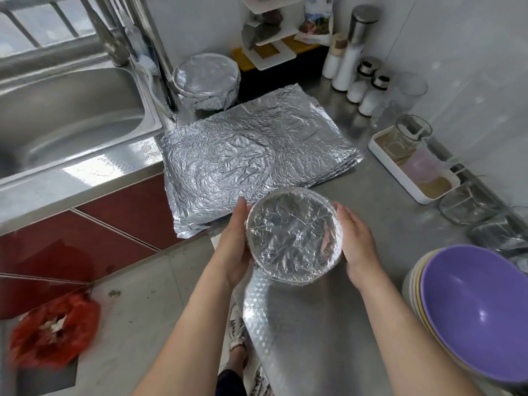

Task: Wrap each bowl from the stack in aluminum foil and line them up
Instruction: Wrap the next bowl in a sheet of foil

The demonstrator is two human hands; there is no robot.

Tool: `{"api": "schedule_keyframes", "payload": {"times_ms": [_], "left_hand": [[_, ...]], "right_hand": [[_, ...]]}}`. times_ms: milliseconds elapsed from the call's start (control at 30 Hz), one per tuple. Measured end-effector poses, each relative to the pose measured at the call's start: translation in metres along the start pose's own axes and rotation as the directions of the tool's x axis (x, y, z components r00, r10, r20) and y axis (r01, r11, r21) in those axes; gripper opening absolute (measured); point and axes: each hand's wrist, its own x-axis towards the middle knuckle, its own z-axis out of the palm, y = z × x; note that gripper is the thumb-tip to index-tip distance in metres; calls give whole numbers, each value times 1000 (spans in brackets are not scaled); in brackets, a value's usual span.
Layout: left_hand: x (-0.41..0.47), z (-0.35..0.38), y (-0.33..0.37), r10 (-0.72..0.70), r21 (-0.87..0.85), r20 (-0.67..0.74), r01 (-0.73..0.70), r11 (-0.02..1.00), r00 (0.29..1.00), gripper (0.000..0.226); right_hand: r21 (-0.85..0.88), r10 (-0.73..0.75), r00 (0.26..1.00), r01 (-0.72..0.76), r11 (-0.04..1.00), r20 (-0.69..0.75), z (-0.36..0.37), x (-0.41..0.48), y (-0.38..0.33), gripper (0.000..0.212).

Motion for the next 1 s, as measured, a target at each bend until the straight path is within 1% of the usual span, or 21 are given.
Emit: {"api": "schedule_keyframes", "payload": {"times_ms": [100, 133, 233, 267, 300, 367, 433, 500, 533, 600, 667, 800, 867, 900, 933, 1000], "left_hand": [[2, 4, 4, 36, 87, -65, -30, 996, 997, 84], [2, 7, 5, 45, 116, -88, -35, 993, 995, 86], [1, 17, 4, 115, 210, -128, -87, 974, 985, 69], [3, 18, 3, 139, 233, -127, -107, 967, 982, 67], [6, 17, 2, 134, 239, -133, -99, 966, 982, 65], [8, 17, 3, 119, 225, -147, -84, 971, 982, 61], [9, 15, 4, 127, 230, -151, -90, 969, 980, 53], [7, 16, 3, 199, 280, -132, -156, 947, 971, 37], [4, 18, 1, 245, 306, -127, -197, 931, 961, 31], [4, 21, -4, 285, 298, -139, -235, 925, 948, 38], [3, 24, -5, 287, 295, -165, -230, 927, 944, 44], [8, 24, -4, 322, 342, -140, -260, 903, 936, 35], [10, 22, -6, 351, 369, -118, -287, 884, 929, 32], [10, 23, -7, 358, 386, -104, -294, 875, 928, 32], [9, 24, -8, 360, 402, -92, -296, 866, 928, 33], [12, 26, -10, 360, 429, -102, -286, 857, 927, 32]], "right_hand": [[49, 13, 996, -18, 999, 90, 5, -2, -2, 38], [52, 21, 994, -26, 998, 103, 7, -3, -4, 38], [116, 68, 995, -76, 990, 68, 14, -8, -4, 34], [131, 98, 994, -104, 986, 53, 14, -8, -3, 35], [150, 125, 991, -131, 980, 54, 15, -10, -3, 38], [194, 157, 982, -176, 965, 110, 12, -10, -4, 41], [234, 151, 972, -192, 953, 181, 7, -4, -6, 42], [215, 186, 959, -232, 949, 213, 2, 3, -12, 44], [181, 210, 946, -259, 949, 249, 1, 7, -16, 49], [103, 259, 908, -308, 946, 329, 2, 12, -22, 59], [65, 291, 889, -334, 940, 353, 3, 15, -25, 65], [62, 286, 896, -324, 944, 340, -1, 17, -23, 64], [57, 249, 914, -281, 958, 319, -5, 20, -23, 70], [42, 226, 923, -251, 967, 310, -6, 22, -24, 69], [24, 209, 928, -227, 974, 309, -7, 22, -25, 61], [-36, 178, 927, -176, 984, 329, -7, 22, -28, 38]]}}
